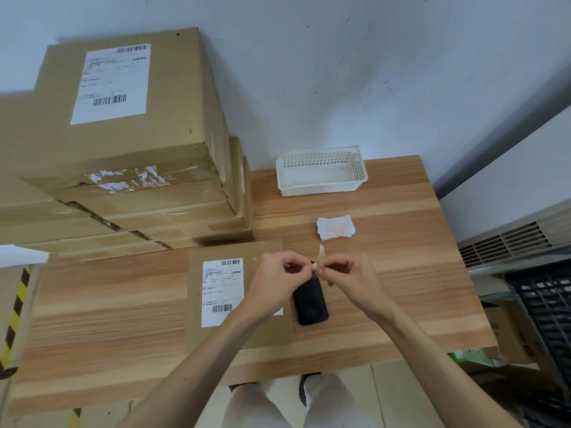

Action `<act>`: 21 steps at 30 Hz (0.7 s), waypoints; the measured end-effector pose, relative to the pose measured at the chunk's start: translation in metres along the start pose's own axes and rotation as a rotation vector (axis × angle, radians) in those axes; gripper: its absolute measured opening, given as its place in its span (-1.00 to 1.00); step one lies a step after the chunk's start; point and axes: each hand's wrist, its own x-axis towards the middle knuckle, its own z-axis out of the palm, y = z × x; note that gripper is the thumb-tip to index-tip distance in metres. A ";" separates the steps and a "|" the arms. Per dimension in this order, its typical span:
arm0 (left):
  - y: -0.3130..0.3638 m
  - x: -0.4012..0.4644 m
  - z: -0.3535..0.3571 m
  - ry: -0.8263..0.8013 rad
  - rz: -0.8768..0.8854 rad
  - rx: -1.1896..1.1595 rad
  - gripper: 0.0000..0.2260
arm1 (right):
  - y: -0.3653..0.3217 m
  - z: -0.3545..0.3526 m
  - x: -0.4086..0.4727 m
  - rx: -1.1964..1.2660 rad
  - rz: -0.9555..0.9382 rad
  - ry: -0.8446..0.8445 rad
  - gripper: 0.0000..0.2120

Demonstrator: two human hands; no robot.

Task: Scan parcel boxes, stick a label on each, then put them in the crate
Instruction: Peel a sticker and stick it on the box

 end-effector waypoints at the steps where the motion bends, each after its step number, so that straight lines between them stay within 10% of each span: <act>1: 0.001 -0.001 0.001 0.008 -0.017 -0.023 -0.86 | 0.000 0.000 0.000 0.017 0.009 0.005 -0.94; 21: 0.007 -0.003 0.005 0.010 -0.002 0.004 -0.90 | 0.000 0.003 -0.001 0.065 0.025 -0.010 -0.87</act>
